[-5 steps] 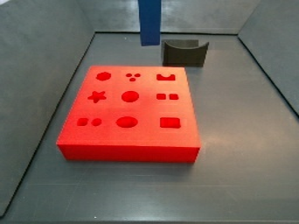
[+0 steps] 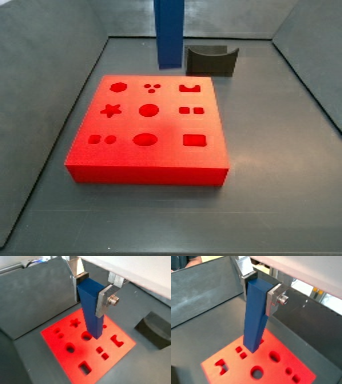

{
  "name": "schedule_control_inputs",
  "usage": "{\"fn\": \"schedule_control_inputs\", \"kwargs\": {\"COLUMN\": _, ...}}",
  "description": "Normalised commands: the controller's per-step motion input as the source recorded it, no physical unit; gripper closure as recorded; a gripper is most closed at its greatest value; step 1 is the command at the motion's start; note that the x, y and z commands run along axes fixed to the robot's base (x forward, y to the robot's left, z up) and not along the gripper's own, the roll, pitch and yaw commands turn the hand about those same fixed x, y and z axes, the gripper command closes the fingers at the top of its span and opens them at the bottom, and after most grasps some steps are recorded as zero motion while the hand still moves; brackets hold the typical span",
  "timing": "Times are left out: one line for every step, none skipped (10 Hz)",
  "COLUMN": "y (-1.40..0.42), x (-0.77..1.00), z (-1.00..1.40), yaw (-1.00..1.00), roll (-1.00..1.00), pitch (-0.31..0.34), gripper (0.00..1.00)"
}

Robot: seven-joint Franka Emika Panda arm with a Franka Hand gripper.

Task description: Insert the rectangle object.

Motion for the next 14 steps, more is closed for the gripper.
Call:
{"fn": "schedule_control_inputs", "kwargs": {"y": -0.84, "x": 0.22, "z": -0.03, "yaw": 0.16, "roll": 0.0, "pitch": 0.0, "gripper": 1.0}}
{"fn": "schedule_control_inputs", "kwargs": {"y": -0.85, "x": 0.25, "z": -0.03, "yaw": 0.15, "roll": 0.0, "pitch": 0.0, "gripper": 1.0}}
{"fn": "schedule_control_inputs", "kwargs": {"y": -0.85, "x": 0.25, "z": -0.03, "yaw": 0.14, "roll": 0.0, "pitch": 0.0, "gripper": 1.0}}
{"fn": "schedule_control_inputs", "kwargs": {"y": -0.82, "x": 0.26, "z": -0.05, "yaw": 0.15, "roll": 0.01, "pitch": 0.0, "gripper": 1.0}}
{"fn": "schedule_control_inputs", "kwargs": {"y": -0.32, "x": 0.14, "z": 0.0, "yaw": 0.0, "roll": 0.13, "pitch": 0.069, "gripper": 1.0}}
{"fn": "schedule_control_inputs", "kwargs": {"y": 0.0, "x": 0.0, "z": -0.02, "yaw": 0.0, "roll": 0.0, "pitch": 0.0, "gripper": 1.0}}
{"fn": "schedule_control_inputs", "kwargs": {"y": 0.0, "x": 0.16, "z": -0.29, "yaw": 0.06, "roll": -0.17, "pitch": -0.021, "gripper": 1.0}}
{"fn": "schedule_control_inputs", "kwargs": {"y": -0.03, "x": 0.38, "z": -0.39, "yaw": 0.24, "roll": -0.2, "pitch": 0.009, "gripper": 1.0}}
{"fn": "schedule_control_inputs", "kwargs": {"y": -0.11, "x": 0.49, "z": -0.4, "yaw": 0.35, "roll": -0.15, "pitch": 0.029, "gripper": 1.0}}
{"fn": "schedule_control_inputs", "kwargs": {"y": -0.15, "x": 0.77, "z": -0.36, "yaw": 0.12, "roll": -0.14, "pitch": 0.07, "gripper": 1.0}}
{"fn": "schedule_control_inputs", "kwargs": {"y": 0.0, "x": 1.0, "z": -0.27, "yaw": -0.04, "roll": -0.13, "pitch": 0.087, "gripper": 1.0}}
{"fn": "schedule_control_inputs", "kwargs": {"y": 0.02, "x": 0.93, "z": -0.12, "yaw": -0.14, "roll": -0.03, "pitch": 0.12, "gripper": 1.0}}
{"fn": "schedule_control_inputs", "kwargs": {"y": 0.19, "x": 0.7, "z": -0.23, "yaw": -0.34, "roll": 0.0, "pitch": 0.131, "gripper": 1.0}}
{"fn": "schedule_control_inputs", "kwargs": {"y": 0.3, "x": 0.51, "z": -0.31, "yaw": -0.55, "roll": 0.0, "pitch": 0.109, "gripper": 1.0}}
